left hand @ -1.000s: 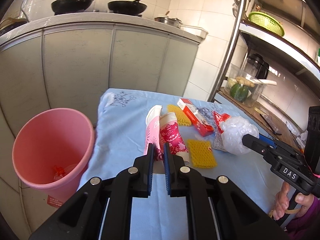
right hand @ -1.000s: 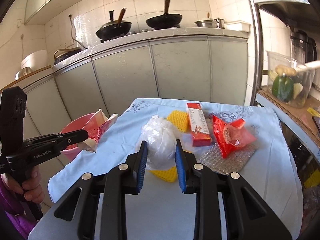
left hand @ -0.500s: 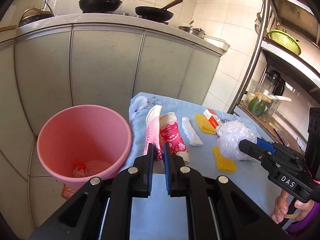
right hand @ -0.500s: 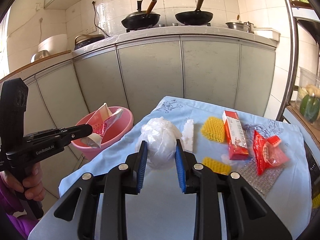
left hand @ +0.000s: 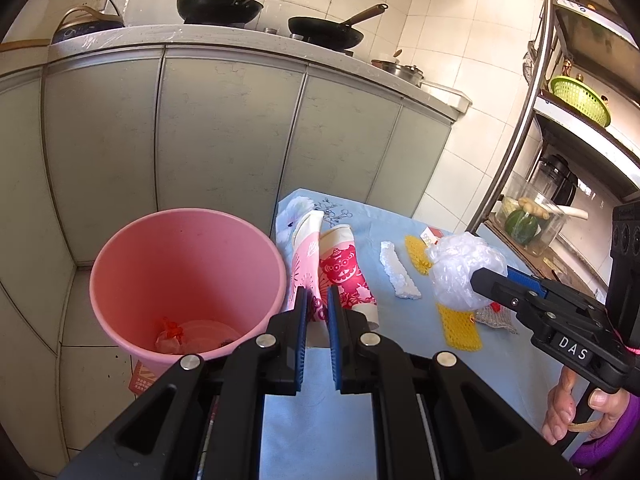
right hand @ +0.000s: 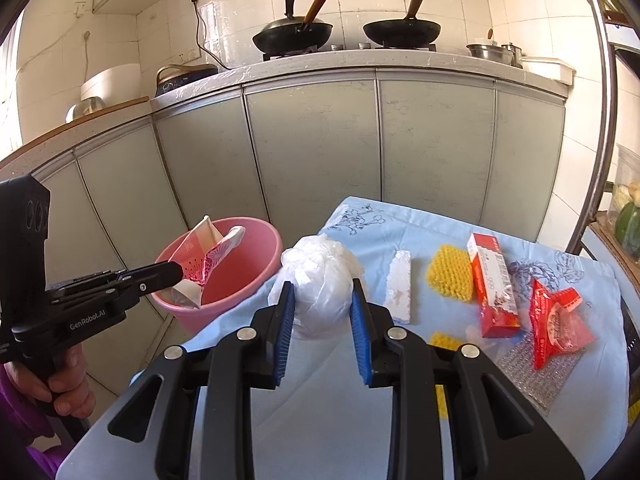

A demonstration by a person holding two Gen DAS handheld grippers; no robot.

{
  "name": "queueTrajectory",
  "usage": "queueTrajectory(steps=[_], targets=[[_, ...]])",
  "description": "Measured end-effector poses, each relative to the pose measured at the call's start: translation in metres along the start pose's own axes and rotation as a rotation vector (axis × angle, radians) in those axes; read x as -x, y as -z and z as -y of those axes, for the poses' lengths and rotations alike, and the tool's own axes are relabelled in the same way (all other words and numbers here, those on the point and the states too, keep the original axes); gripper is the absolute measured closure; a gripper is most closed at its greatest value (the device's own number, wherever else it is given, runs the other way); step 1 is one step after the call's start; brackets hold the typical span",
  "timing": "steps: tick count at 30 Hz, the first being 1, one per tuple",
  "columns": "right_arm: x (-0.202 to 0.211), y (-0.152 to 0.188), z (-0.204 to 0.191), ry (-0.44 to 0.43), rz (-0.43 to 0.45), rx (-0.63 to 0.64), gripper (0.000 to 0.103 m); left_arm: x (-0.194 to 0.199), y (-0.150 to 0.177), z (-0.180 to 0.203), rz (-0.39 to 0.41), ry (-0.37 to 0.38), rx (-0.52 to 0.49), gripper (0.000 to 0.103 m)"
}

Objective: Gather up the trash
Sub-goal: 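Lift both held items off the table toward the pink bucket, then carry both items over the pink bucket and open both tools to drop them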

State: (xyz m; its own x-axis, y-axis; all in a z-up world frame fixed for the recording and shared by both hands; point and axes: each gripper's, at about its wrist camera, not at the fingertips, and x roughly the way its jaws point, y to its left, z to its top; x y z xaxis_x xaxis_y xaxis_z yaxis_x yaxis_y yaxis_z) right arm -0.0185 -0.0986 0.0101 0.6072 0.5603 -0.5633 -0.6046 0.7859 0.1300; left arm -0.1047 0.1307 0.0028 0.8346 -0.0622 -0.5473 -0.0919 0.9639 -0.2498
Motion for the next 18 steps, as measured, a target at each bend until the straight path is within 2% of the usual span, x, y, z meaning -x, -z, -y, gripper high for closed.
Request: queueTrajectory(steps=[6,18], targets=[[-0.021,-0.012,-0.018,-0.061,-0.011,0.011,0.075,0.008,-0.001,-0.017,0.027,-0.060,0.009,0.094],[-0.066,-0.027,-0.065,-0.157,-0.049,0.092,0.075,0.004,0.001,-0.064,0.031,-0.174,0.071,0.094]])
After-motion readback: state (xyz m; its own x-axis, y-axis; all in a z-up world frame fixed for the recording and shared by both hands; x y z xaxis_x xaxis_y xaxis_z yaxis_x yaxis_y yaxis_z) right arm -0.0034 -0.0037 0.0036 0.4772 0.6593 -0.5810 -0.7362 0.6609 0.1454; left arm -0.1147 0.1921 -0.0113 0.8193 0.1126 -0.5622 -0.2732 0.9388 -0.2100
